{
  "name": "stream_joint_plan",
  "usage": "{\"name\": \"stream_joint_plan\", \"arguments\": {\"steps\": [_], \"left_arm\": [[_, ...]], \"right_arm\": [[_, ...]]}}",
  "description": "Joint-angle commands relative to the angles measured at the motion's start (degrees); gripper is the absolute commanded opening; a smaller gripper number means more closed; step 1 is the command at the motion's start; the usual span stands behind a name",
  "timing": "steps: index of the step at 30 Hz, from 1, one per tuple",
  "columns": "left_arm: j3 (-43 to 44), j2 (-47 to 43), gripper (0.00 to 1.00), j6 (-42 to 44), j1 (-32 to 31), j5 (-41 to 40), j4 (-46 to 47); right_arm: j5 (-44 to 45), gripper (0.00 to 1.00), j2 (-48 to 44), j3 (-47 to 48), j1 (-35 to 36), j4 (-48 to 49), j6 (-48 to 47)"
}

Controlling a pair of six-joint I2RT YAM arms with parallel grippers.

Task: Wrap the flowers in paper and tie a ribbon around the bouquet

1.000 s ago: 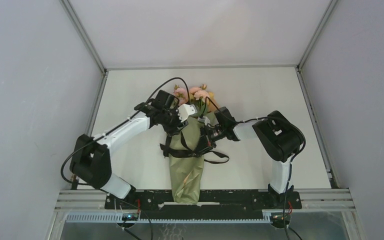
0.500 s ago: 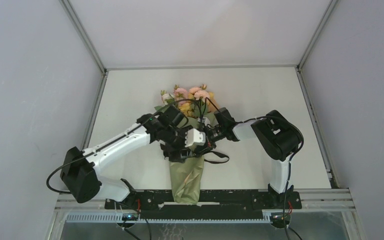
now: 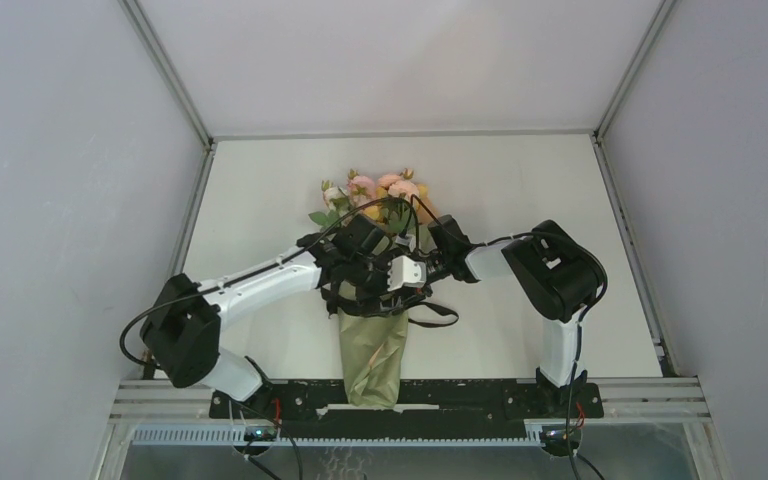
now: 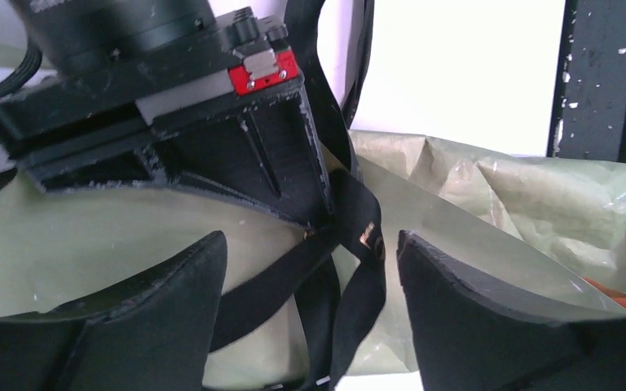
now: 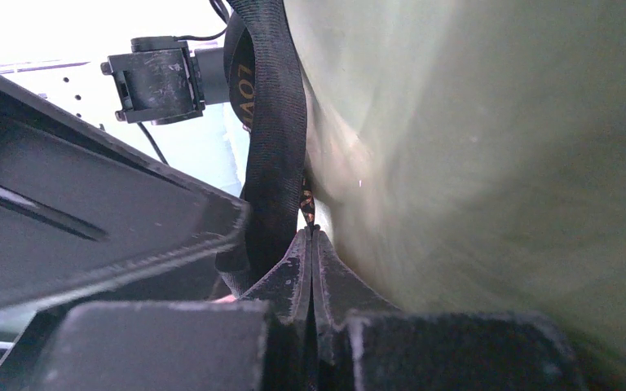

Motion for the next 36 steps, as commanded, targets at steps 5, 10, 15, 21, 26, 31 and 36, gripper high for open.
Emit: {"name": "stream_joint_plan", "arguments": {"steps": [5, 10, 15, 21, 26, 31, 36], "left_arm": [[0.8, 4.16, 0.51, 1.91, -1.0, 0.04, 1.07], [1.61, 3.03, 0.15, 2.8, -0.86, 0.37, -0.76], [3.7, 2.48, 0.0, -0.72, 1.66, 1.04, 1.32], [5.85, 6.44, 0.0, -4.69, 5.06, 0.32, 4.28], [5.97, 7.99, 0.0, -6.01, 6.3, 0.76, 6.01], [6.45, 9.3, 0.0, -9.8, 8.19, 0.35, 9.1], [6.66, 12.27, 0.0, -11.22, 8.29, -1.82, 8.44]], "right_arm": [[0.0, 0.0, 0.27, -0.08, 0.17, 1.02, -0.56], [-0.24, 0.0, -0.18, -0.08, -0.01, 0.27, -1.28], [-0.06, 0.01, -0.46, -0.12, -0.23, -1.92, -3.08], [-0.52, 0.11, -1.32, -0.08, -0.7, -4.84, -5.64], [0.0, 0.15, -3.58, -0.08, -2.2, -8.66, -7.91], [0.2, 0.19, -3.53, -0.07, -3.08, -10.85, -8.82], [1.64, 0.24, -4.7, -0.08, -3.7, -11.28, -8.24]]}}
